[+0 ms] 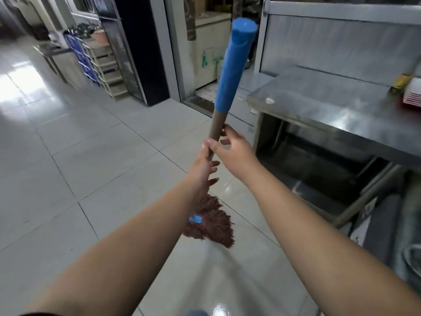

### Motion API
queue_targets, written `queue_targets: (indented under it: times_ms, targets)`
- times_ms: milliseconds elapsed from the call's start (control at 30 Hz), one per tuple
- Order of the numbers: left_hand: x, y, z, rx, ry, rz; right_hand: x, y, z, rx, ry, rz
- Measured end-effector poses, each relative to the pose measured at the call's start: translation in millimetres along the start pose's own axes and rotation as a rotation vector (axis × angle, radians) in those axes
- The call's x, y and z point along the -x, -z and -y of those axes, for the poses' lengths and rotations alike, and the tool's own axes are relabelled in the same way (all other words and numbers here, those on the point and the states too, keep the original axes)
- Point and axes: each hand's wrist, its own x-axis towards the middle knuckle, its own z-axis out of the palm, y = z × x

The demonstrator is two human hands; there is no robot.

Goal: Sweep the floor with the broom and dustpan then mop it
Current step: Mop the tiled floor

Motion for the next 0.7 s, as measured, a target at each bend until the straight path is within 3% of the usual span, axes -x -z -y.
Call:
queue_targets:
  times_ms: [167, 400, 600, 700]
  targets:
    - [-65.0, -40.9, -10.7, 0.198, 0.095, 0.084, -72.8, 38.9, -30.6, -0.005, -0.032, -0.128]
    - [-185.4, -91.3, -31.2, 0.442, 0.267, 0.145, -186.6, 92.7, -63.1, 0.082, -0.024, -0.174]
    - [-260.0, -159.2, -50.7, 0.741, 0.363, 0.046, -251.0, 150.5, -93.5, 0.465, -0.217, -0.028]
    - [-296.7, -188.6, -48.7, 0.9, 0.379, 0.066, -279.0, 175.8, -105.5, 0.664, -0.161, 0.075]
